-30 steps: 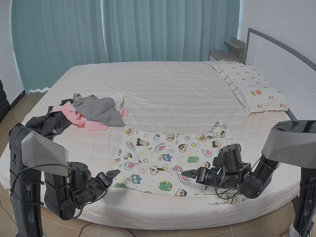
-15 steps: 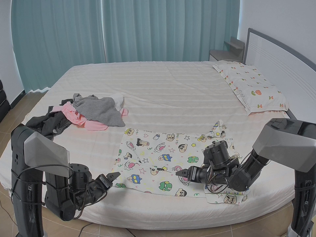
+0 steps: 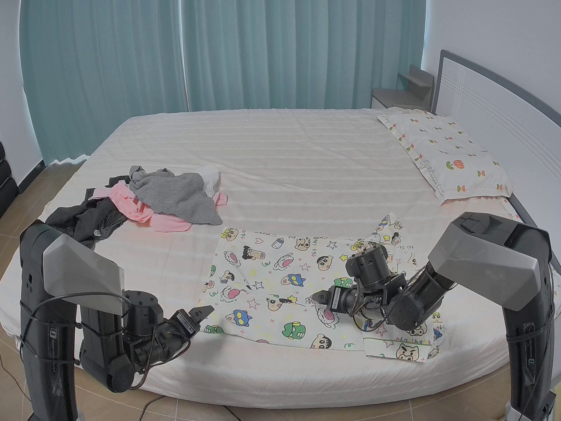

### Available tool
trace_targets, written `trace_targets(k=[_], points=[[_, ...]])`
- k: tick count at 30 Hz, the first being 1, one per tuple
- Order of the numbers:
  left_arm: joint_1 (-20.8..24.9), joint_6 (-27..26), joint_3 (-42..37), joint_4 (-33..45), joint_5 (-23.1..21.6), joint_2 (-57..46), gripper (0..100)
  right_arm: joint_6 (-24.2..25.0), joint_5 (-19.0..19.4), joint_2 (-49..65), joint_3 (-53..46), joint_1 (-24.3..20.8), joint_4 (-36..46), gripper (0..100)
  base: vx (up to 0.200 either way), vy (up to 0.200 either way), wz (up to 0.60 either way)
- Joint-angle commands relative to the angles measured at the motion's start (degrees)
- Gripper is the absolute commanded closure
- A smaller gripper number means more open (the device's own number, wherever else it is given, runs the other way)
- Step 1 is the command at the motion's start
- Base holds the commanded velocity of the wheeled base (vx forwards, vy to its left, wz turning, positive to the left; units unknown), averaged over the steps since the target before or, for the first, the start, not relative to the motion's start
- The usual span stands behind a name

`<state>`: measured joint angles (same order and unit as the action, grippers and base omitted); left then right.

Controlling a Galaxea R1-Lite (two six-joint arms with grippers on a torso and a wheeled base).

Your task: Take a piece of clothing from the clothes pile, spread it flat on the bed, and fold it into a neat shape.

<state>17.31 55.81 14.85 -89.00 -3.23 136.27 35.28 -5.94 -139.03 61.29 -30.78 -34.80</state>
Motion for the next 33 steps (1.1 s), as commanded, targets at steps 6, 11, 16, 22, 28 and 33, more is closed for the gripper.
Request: trace_targets(k=[6,11,16,22,28,33], points=[[-0.3,0.4,0.1,-1.0,0.1,-0.4,0,1.7,-0.3,5.8,-0.3,2.0,-0.1,0,0.0,0.0,0.0],[-0.3,0.4,-0.3,-1.0,0.2,-3.7,0,3.8,0.3,15.4,-6.5,5.2,-0.2,0,0.0,0.0,0.0],[-0.9,2.8,-0.4,-1.0,0.0,-8.6,0,4.1,4.7,27.0,-16.8,11.8,-0.3,0,0.0,0.0,0.0],[-1.2,6.9,-1.0,-1.0,0.1,-11.2,0,3.7,15.5,41.0,-32.0,21.7,-0.4,0,0.033,0.0,0.0],[-1.1,6.6,-1.4,-1.0,-0.3,-11.6,0,3.3,28.4,45.8,-40.8,29.8,-0.4,0,0.2,0.0,0.0],[-0.3,6.6,-2.3,-1.0,-0.5,-11.5,0,-0.4,32.1,42.1,-41.6,33.7,-0.4,0,0.2,0.0,0.0]])
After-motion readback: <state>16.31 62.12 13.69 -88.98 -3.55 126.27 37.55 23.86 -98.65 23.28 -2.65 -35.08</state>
